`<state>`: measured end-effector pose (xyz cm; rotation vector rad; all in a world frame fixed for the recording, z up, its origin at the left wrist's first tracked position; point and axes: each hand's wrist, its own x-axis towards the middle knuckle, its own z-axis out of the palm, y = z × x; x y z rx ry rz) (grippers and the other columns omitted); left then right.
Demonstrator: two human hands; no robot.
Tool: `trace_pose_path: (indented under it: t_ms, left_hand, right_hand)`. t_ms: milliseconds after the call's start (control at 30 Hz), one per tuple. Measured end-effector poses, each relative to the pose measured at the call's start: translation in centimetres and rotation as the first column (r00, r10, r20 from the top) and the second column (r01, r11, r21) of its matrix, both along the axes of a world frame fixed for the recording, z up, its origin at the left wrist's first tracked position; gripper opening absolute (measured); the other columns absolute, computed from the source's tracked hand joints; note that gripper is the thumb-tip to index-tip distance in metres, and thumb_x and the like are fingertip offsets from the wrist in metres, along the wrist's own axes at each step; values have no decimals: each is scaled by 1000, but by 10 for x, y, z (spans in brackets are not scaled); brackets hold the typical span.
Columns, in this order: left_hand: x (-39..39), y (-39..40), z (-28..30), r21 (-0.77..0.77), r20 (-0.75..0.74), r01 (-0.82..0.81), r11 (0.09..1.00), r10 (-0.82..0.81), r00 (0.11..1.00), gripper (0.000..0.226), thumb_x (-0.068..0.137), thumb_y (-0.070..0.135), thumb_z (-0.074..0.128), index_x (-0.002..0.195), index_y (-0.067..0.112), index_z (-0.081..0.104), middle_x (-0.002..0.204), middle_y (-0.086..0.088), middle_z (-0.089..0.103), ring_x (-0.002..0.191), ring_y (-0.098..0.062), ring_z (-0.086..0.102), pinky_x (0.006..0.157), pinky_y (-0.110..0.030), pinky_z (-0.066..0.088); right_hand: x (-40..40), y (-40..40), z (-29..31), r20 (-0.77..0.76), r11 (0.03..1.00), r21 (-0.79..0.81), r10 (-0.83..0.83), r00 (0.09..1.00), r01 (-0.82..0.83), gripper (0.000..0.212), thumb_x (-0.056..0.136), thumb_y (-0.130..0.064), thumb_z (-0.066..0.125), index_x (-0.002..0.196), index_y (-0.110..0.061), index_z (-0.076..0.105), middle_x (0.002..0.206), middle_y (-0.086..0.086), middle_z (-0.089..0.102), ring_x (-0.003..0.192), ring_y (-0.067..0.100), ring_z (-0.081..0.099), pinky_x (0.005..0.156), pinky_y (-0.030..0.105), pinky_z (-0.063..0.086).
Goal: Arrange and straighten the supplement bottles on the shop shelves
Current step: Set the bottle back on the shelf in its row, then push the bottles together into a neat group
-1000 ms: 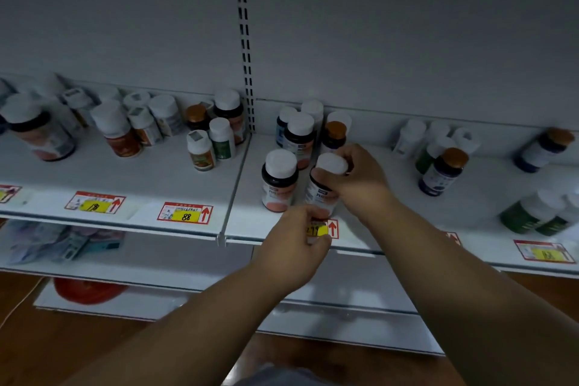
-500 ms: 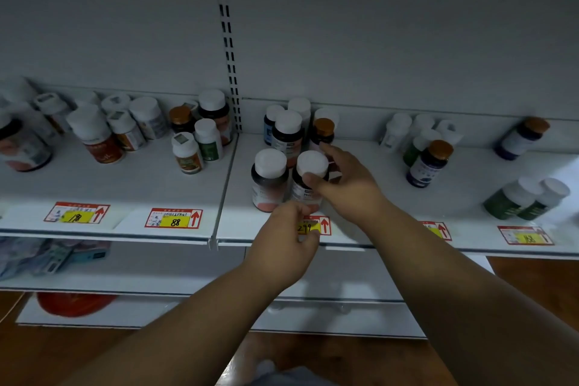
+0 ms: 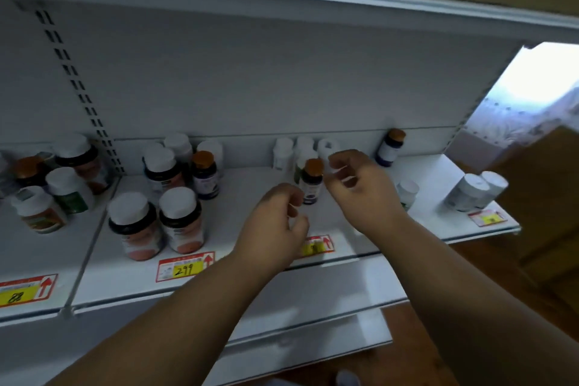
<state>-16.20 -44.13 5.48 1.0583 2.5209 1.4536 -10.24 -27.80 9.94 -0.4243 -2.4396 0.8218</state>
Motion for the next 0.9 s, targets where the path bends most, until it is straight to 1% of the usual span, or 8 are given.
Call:
trace_pose_path:
  t_ms: [67, 167, 300, 367, 467, 600, 767, 900]
  left_hand:
    - [7, 37, 4, 24, -32, 2, 1000, -1, 999, 19, 84, 22, 61, 101, 27, 54, 88, 13, 53, 82, 3, 51, 63, -5, 34]
    - [18, 95, 10, 84, -62, -40, 996, 46, 997, 21, 84, 21, 61, 97, 33, 49, 82, 20, 49, 74, 6, 51, 61, -1, 33]
    - [23, 164, 15, 90, -3, -104, 990, 105, 994, 19, 86, 23, 62, 100, 34, 53, 87, 18, 53, 81, 4, 53, 66, -2, 35]
    - [19, 191, 16, 22, 29, -113, 993, 113, 993, 19, 87, 27, 60, 100, 38, 50, 90, 19, 54, 81, 4, 54, 68, -13, 42]
    - [12, 221, 16, -66, 39, -186, 980, 189, 981, 19, 89, 33, 57, 100, 44, 47, 94, 21, 55, 83, 3, 55, 73, -25, 48]
    - [6, 249, 14, -49, 7, -197, 979, 197, 980, 19, 90, 32, 57, 106, 38, 50, 99, 18, 57, 86, 1, 55, 75, -23, 48]
    - [1, 271, 11, -38, -19, -186, 982, 186, 982, 19, 89, 29, 60, 106, 31, 53, 98, 14, 58, 86, -2, 56, 74, -19, 47]
    - [-3, 281, 12, -29, -11, -196, 980, 196, 981, 19, 88, 27, 60, 106, 27, 55, 99, 11, 59, 88, -5, 57, 79, -28, 52]
  right_hand:
    - [12, 36, 3, -27, 999, 8, -32, 999, 33, 18, 86, -32, 65, 103, -31, 59, 95, -12, 62, 82, -2, 58, 65, 8, 44]
    - [22, 95, 4, -81, 1000, 1, -30, 996, 31, 17, 86, -29, 67, 100, -31, 59, 94, -14, 60, 81, -3, 57, 64, 2, 40]
    - [21, 173, 2, -50, 1000, 22, 13, 999, -12, 16, 84, -32, 68, 98, -27, 61, 94, -14, 59, 78, -1, 58, 63, 6, 42]
    - [16, 205, -3, 5, 1000, 12, 6, 1000, -6, 17, 82, -38, 67, 97, -33, 60, 93, -17, 58, 77, -4, 58, 59, 6, 40]
    - [6, 241, -11, 38, 1000, 4, 16, 999, -16, 20, 82, -41, 66, 100, -33, 61, 93, -16, 59, 75, -2, 58, 62, 17, 45]
    - [-9, 279, -24, 55, 997, 42, 60, 997, -62, 19, 83, -32, 66, 101, -30, 60, 97, -10, 55, 82, 8, 59, 63, 12, 38]
    - [-38, 304, -39, 399, 957, 266, -3, 917, -113, 54, 85, -41, 61, 134, -34, 40, 129, 8, 47, 113, 32, 50, 87, 36, 45]
    - [-59, 309, -46, 461, 959, 266, -33, 887, -103, 44, 87, -35, 61, 127, -26, 44, 128, 11, 49, 109, 33, 52, 86, 38, 47]
